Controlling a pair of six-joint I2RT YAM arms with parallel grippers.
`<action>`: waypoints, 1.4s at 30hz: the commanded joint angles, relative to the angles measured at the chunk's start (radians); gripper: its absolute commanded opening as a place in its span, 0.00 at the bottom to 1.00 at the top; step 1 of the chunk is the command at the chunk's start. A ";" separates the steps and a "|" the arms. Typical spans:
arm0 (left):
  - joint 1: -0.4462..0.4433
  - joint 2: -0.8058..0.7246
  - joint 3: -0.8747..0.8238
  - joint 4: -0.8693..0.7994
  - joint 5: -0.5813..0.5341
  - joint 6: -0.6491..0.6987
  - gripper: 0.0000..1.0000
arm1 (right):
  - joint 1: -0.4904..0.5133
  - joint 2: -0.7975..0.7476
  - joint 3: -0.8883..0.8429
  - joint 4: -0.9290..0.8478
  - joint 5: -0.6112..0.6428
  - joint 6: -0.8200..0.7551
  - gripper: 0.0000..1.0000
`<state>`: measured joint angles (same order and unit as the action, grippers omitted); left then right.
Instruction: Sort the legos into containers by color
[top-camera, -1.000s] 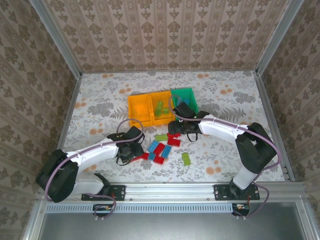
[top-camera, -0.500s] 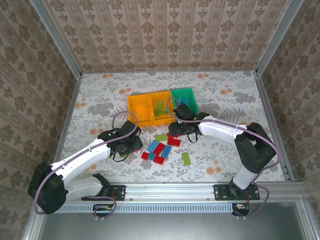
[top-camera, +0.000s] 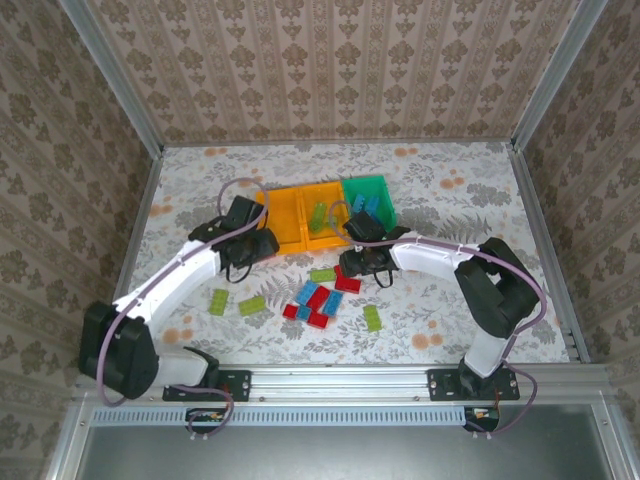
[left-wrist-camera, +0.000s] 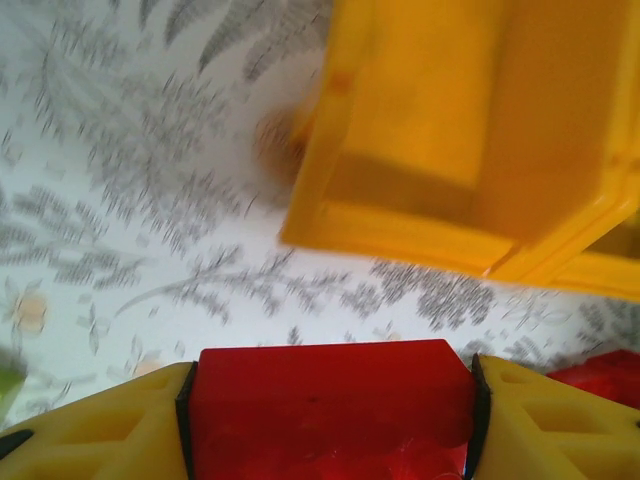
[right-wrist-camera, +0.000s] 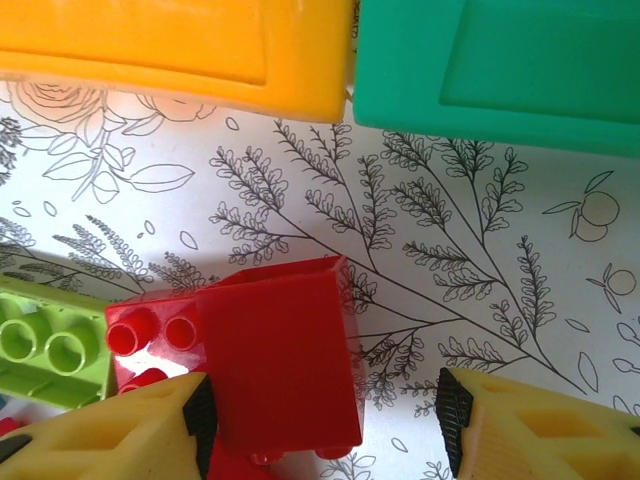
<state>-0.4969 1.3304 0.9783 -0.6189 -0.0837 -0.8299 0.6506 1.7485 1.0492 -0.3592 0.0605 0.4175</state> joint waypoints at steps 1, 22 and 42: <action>0.024 0.058 0.074 0.051 0.032 0.109 0.53 | 0.006 0.020 -0.007 0.025 0.044 0.013 0.61; 0.146 0.466 0.383 0.160 0.095 0.236 0.55 | 0.019 -0.079 -0.004 0.019 0.082 0.095 0.37; 0.156 0.294 0.279 0.206 0.123 0.210 1.00 | 0.054 0.143 0.359 0.370 -0.286 0.349 0.33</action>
<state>-0.3557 1.7138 1.2804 -0.4042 0.0528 -0.6167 0.6918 1.8343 1.3392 -0.0387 -0.1581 0.7170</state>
